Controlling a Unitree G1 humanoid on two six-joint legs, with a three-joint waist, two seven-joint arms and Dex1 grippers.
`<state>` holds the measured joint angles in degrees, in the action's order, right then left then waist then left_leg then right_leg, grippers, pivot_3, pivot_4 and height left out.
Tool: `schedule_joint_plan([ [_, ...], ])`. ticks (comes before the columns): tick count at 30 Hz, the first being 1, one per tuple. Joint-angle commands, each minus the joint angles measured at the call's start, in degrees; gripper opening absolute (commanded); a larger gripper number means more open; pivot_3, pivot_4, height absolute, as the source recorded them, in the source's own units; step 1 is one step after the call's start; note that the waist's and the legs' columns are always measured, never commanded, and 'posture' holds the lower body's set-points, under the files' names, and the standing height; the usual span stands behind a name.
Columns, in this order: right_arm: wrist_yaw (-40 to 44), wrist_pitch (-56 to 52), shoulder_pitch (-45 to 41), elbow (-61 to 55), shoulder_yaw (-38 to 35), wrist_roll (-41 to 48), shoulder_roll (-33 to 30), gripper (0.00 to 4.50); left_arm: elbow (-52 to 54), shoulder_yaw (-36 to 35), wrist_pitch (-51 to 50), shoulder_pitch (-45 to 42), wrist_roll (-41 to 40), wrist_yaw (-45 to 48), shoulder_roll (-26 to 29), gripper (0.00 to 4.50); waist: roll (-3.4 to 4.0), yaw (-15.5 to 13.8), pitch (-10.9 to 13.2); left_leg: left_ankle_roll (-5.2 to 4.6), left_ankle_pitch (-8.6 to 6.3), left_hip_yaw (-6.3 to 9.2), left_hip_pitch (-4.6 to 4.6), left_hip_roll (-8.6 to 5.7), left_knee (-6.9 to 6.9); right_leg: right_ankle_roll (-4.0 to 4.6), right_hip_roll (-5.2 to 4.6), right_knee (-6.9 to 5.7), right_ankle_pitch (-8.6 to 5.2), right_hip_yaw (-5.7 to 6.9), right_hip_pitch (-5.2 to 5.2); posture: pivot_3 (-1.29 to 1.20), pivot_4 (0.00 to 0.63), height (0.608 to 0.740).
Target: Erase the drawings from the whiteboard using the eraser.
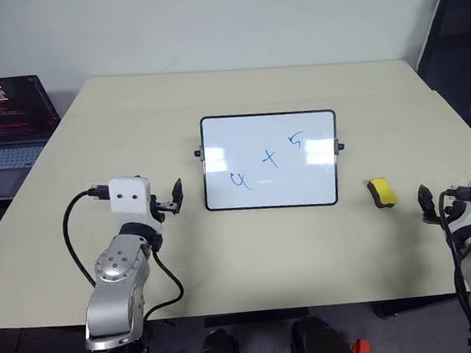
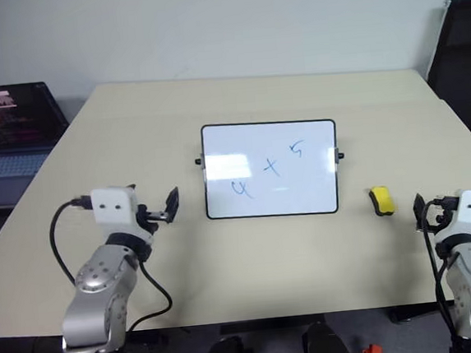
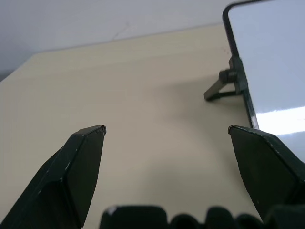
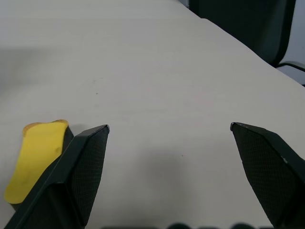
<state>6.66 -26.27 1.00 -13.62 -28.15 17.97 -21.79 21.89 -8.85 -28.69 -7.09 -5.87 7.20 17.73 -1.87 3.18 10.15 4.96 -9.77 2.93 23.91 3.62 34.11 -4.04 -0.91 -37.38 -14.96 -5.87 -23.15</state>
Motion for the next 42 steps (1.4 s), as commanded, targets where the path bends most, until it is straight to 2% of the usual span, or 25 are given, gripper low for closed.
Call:
schedule_joint_plan([
  [1,-0.1,0.0,-0.1,-2.6,-1.7,-0.9,-2.7,4.46,1.8,0.4,-0.1,-1.6,1.1,-1.3,-0.5,4.50,0.00,0.0,0.0,0.00,0.00,0.00,0.00,0.00,0.01,0.00,0.00,0.00,0.00,-0.01,0.00,0.00,0.150,0.740],
  [3,-0.1,1.3,0.3,-2.8,-1.2,-2.3,-3.4,4.46,0.8,0.2,0.7,-1.8,1.0,-1.0,-0.5,4.50,0.00,0.0,0.0,0.00,0.00,-0.01,0.02,-0.03,0.04,0.00,-0.01,0.02,0.00,-0.02,0.00,0.00,0.150,0.740],
  [6,0.9,0.6,-0.1,-4.1,-2.6,1.7,-1.8,4.46,2.4,-0.1,-0.3,-2.2,1.3,-1.1,-0.1,4.50,0.00,0.0,0.0,0.00,0.00,-0.01,0.01,-0.01,0.03,0.00,0.00,0.01,0.00,-0.01,0.00,0.00,0.150,0.740],
  [9,-0.6,0.2,-1.4,-4.3,-1.9,1.2,-1.2,4.46,2.8,-0.4,0.1,-2.9,0.6,1.2,1.9,4.50,0.00,0.0,0.0,0.00,0.00,0.00,0.02,0.00,0.03,-0.01,0.02,0.00,0.00,-0.01,0.00,0.00,0.150,0.740],
  [12,0.3,-3.8,-2.8,-7.5,-0.6,5.0,-0.5,4.46,1.3,-1.8,0.9,-6.0,-2.8,5.6,4.2,4.50,0.00,0.0,0.0,0.00,0.00,0.00,0.02,-0.01,0.05,0.00,0.02,-0.02,0.00,-0.02,-0.01,0.00,0.150,0.740],
  [16,0.0,-7.1,-4.8,-11.0,-0.1,7.9,-0.2,4.46,-0.3,-1.7,3.6,-10.2,-13.0,19.8,6.6,4.50,0.00,0.0,0.0,0.00,0.00,0.00,0.03,-0.01,0.08,0.01,0.02,-0.07,0.00,-0.01,-0.02,0.00,0.150,0.740],
  [20,-0.4,-12.7,-5.3,-13.7,-0.2,8.9,-2.8,4.46,-3.4,3.8,2.5,-15.2,-17.6,32.7,10.7,4.50,0.01,-0.2,0.0,0.00,0.00,0.01,0.05,-0.01,0.09,0.00,0.02,-0.05,-0.01,0.01,-0.01,0.00,0.150,0.740],
  [25,-1.5,-22.4,-4.4,-17.9,1.4,11.3,-3.9,4.46,-8.4,10.1,1.4,-21.8,-20.8,44.7,12.9,4.50,0.00,0.0,0.0,-0.01,0.00,0.01,0.07,0.00,0.09,0.00,0.03,-0.06,-0.02,0.01,-0.03,0.00,0.150,0.740],
  [32,-5.2,-29.6,-8.9,-17.3,6.1,10.9,-0.5,4.46,-13.8,14.5,3.4,-27.6,-21.0,55.6,14.3,4.50,0.03,0.5,0.0,-0.02,0.01,0.02,0.03,0.03,0.10,0.04,0.08,-0.18,-0.03,-0.02,-0.07,0.00,0.150,0.740],
  [37,-7.3,-26.4,-11.6,-12.5,10.5,5.3,0.9,4.46,-19.1,16.8,6.6,-32.2,-19.9,61.9,13.9,4.50,0.03,0.4,0.0,-0.06,0.03,0.04,0.04,0.02,0.11,0.07,0.08,-0.25,-0.06,-0.01,-0.10,0.00,0.150,0.740],
  [42,-5.8,-21.9,-14.2,-5.5,12.4,2.5,1.0,4.46,-22.1,18.4,9.3,-35.4,-18.5,65.0,12.7,4.50,0.03,0.2,0.0,-0.06,0.03,0.05,0.10,0.02,0.08,0.06,0.08,-0.24,-0.10,0.02,-0.12,0.00,0.150,0.740],
])
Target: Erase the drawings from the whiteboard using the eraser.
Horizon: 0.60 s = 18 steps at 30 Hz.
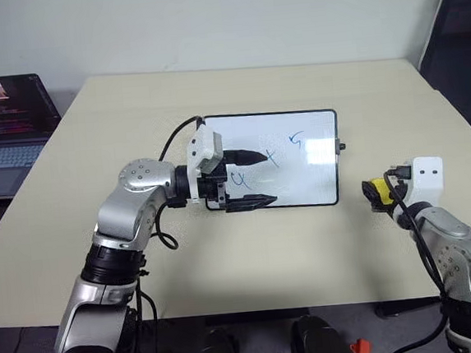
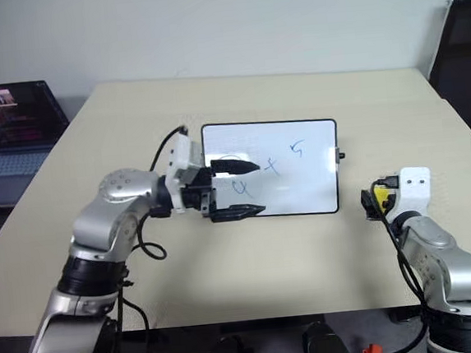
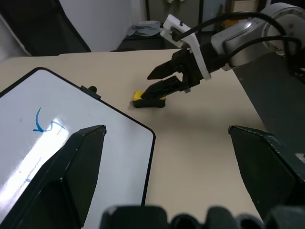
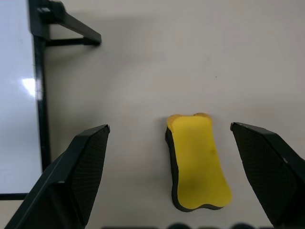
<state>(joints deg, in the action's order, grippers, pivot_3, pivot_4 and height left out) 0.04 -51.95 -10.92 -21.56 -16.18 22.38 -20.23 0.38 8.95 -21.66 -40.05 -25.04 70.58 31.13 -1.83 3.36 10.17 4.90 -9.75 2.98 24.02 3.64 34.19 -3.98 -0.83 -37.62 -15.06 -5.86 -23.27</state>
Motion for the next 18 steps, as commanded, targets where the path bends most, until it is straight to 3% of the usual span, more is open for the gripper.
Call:
schedule_joint_plan([
  [1,1.0,4.7,-2.7,3.8,0.5,-2.7,-0.7,4.46,-1.0,0.8,2.5,-2.7,0.8,1.9,-0.8,4.50,0.02,0.0,0.0,0.00,0.00,0.00,0.00,0.00,0.00,-0.01,0.00,0.00,0.00,0.00,0.00,0.00,0.150,0.740],
  [16,2.8,9.8,-4.6,13.6,-0.1,-5.7,0.3,4.46,-3.9,0.2,5.1,-2.2,3.1,2.2,-1.6,4.50,0.02,0.0,0.0,-0.01,0.00,0.04,-0.03,0.02,0.00,-0.01,0.04,-0.10,0.00,0.01,-0.01,0.00,0.150,0.740],
  [18,2.9,9.9,-4.6,13.9,-0.4,-5.8,0.3,4.08,-3.8,0.0,5.1,-2.0,3.1,2.0,-1.5,4.50,0.02,0.0,0.0,-0.01,0.00,0.04,-0.03,0.01,0.01,-0.01,0.04,-0.10,0.00,0.01,-0.01,0.00,0.150,0.740],
])
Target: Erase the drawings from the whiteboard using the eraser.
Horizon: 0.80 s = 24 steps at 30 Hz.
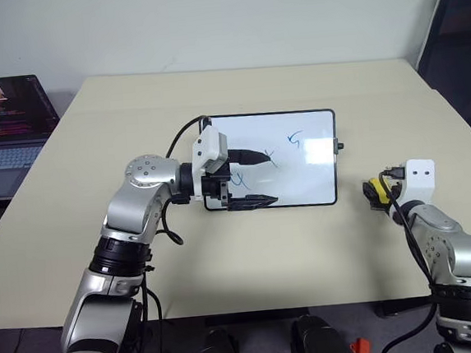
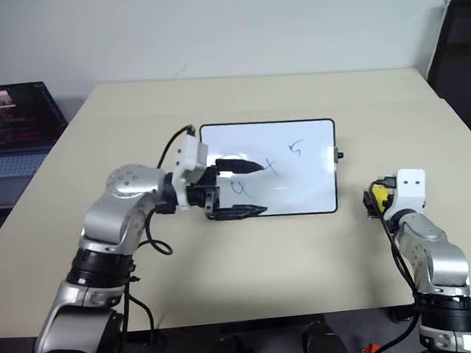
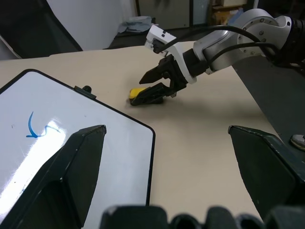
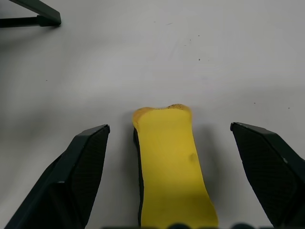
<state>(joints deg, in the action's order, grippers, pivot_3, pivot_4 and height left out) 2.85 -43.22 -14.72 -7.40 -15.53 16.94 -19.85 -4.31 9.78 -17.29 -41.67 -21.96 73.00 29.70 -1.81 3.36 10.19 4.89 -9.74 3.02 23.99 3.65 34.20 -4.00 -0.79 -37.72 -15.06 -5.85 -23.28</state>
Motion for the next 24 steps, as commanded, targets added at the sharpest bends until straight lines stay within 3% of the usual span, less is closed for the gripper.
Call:
schedule_joint_plan([
  [1,0.2,1.1,-0.7,-0.3,-1.1,-0.3,-0.1,3.82,1.0,-0.9,0.8,-0.3,0.1,-0.5,0.0,4.50,0.00,0.0,0.0,0.00,0.00,0.00,0.00,0.00,0.00,0.00,0.00,0.00,0.00,0.00,0.00,0.00,0.150,0.740],
  [7,0.8,0.3,-0.5,-0.3,-1.1,0.0,-0.3,1.64,1.3,-1.2,0.6,0.7,0.2,-1.0,0.3,4.50,0.00,0.0,0.0,0.00,0.00,0.00,0.00,0.00,0.00,-0.01,0.00,-0.01,0.00,0.00,0.00,0.00,0.150,0.740],
  [9,0.8,0.2,-0.5,-0.6,-1.3,0.1,-0.1,1.10,1.8,-1.4,0.1,1.3,0.0,-1.4,0.5,4.50,0.00,0.0,0.0,0.00,0.00,0.01,0.00,0.00,0.00,0.00,0.00,-0.01,0.00,0.00,0.00,0.00,0.150,0.740],
  [15,2.1,-0.7,1.0,-4.6,-0.6,1.0,-0.3,1.09,5.1,-4.9,-5.0,3.9,-2.4,-5.9,1.6,4.50,0.02,0.0,0.0,0.00,0.00,0.01,-0.02,0.01,0.00,-0.01,0.00,-0.03,0.00,0.00,0.00,0.00,0.150,0.740],
  [24,6.8,-2.6,8.6,-24.8,1.8,3.4,-1.5,1.09,15.0,-9.0,-13.0,9.8,-1.9,-18.5,3.8,4.50,0.04,0.0,0.0,0.00,0.00,0.04,-0.03,0.02,-0.08,0.00,0.00,-0.06,-0.09,0.03,-0.03,0.00,0.150,0.740],
])
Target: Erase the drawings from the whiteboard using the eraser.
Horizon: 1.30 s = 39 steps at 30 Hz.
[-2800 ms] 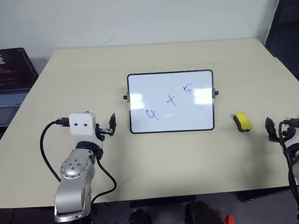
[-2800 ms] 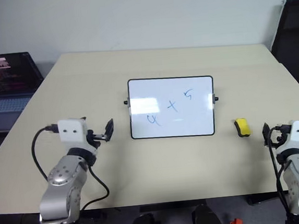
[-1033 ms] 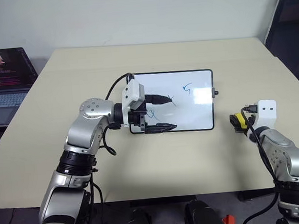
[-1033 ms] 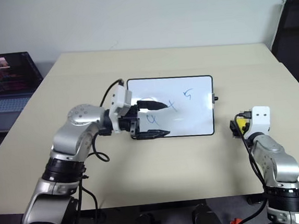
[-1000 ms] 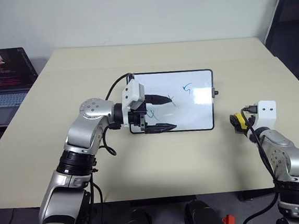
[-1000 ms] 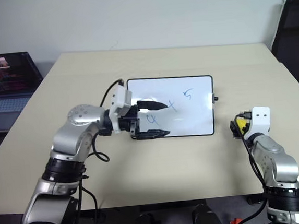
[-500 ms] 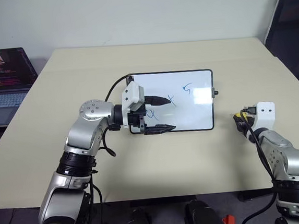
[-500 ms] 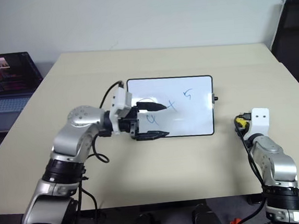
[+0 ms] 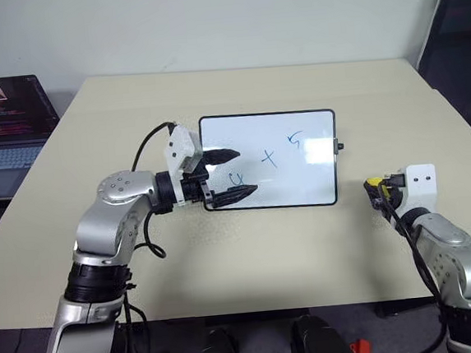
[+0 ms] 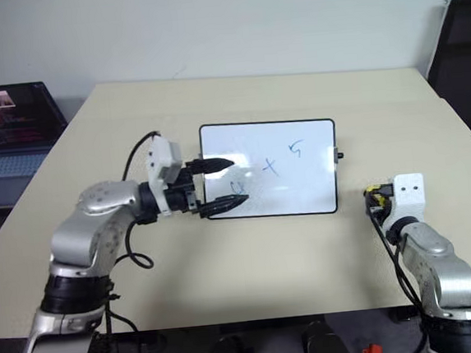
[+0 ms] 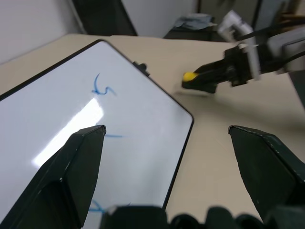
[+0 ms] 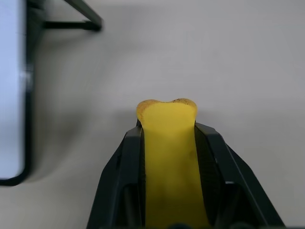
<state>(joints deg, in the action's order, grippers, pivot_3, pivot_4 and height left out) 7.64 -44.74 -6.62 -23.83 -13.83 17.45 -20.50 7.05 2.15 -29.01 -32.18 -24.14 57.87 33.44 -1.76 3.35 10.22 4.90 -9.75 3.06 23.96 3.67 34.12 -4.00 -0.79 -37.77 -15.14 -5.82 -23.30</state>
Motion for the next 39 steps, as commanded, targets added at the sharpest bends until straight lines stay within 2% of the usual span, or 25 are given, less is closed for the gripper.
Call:
schedule_joint_plan([
  [1,2.9,-1.7,1.0,-10.6,0.7,3.4,-1.4,1.09,4.0,-1.2,-1.6,0.6,0.3,-4.0,0.1,4.50,0.00,0.0,0.0,0.00,0.00,0.00,0.00,0.00,0.01,0.01,0.00,0.00,0.00,0.00,0.00,0.00,0.150,0.740],
  [6,7.1,-1.8,0.9,-16.7,5.8,3.6,-5.0,1.09,4.2,-0.7,-2.3,0.5,0.6,-5.5,0.6,4.50,-0.02,0.0,0.0,0.00,0.00,0.00,0.00,-0.01,0.09,0.04,-0.01,-0.01,-0.01,0.00,0.02,0.00,0.150,0.740],
  [13,7.7,0.9,-9.1,-11.2,13.2,-0.7,-5.1,1.09,1.8,-0.5,-1.6,-1.2,1.7,-6.5,0.6,4.50,-0.03,0.0,0.0,0.00,0.00,0.00,-0.01,-0.01,0.10,0.06,0.00,-0.01,-0.02,0.01,0.01,0.00,0.150,0.740],
  [19,7.0,8.1,-21.0,3.9,21.4,-10.0,-4.7,1.09,-0.2,0.1,-0.7,-2.5,1.7,-6.3,-0.9,4.50,-0.04,0.0,0.0,0.00,0.00,-0.01,0.04,-0.01,0.08,0.04,-0.01,0.03,-0.01,0.02,-0.01,0.00,0.150,0.740],
  [21,5.5,11.8,-26.1,11.6,22.4,-13.1,-3.2,1.09,-0.9,0.3,-0.4,-3.1,2.0,-6.2,-1.1,4.50,-0.04,0.0,0.0,0.00,0.00,-0.02,0.03,0.00,0.08,0.02,0.00,0.02,0.00,0.02,-0.02,0.00,0.150,0.740],
  [26,4.1,19.1,-32.4,24.1,23.2,-17.9,-0.7,1.09,-2.0,0.5,-0.1,-3.2,2.5,-5.4,-0.4,4.50,-0.04,0.0,0.0,0.00,0.00,-0.01,0.04,0.00,-0.01,-0.25,0.00,0.01,0.16,0.04,-0.04,0.00,0.150,0.740],
  [30,6.8,20.1,-33.3,28.1,24.9,-19.3,0.3,1.09,-2.2,0.2,0.1,-3.1,2.8,-5.2,-0.2,4.50,-0.04,0.0,0.0,0.00,0.00,0.00,0.08,0.00,-0.10,-0.20,0.00,0.03,0.18,0.05,-0.09,0.00,0.150,0.740],
  [35,12.5,17.4,-30.2,26.3,28.2,-20.3,-0.5,1.09,-1.7,0.0,0.0,-2.7,2.8,-5.4,0.0,4.50,-0.04,0.1,0.0,0.00,0.00,0.00,-0.02,0.00,-0.07,-0.27,0.01,-0.07,0.14,0.05,-0.05,0.00,0.150,0.740],
  [39,8.7,17.7,-30.3,27.6,26.6,-23.6,-0.2,1.09,-1.3,-0.2,-0.3,-2.4,2.6,-5.4,0.3,4.50,-0.04,0.1,0.0,-0.01,0.01,0.00,-0.08,0.00,0.10,-0.23,0.01,-0.21,0.15,0.03,-0.02,0.00,0.150,0.740],
])
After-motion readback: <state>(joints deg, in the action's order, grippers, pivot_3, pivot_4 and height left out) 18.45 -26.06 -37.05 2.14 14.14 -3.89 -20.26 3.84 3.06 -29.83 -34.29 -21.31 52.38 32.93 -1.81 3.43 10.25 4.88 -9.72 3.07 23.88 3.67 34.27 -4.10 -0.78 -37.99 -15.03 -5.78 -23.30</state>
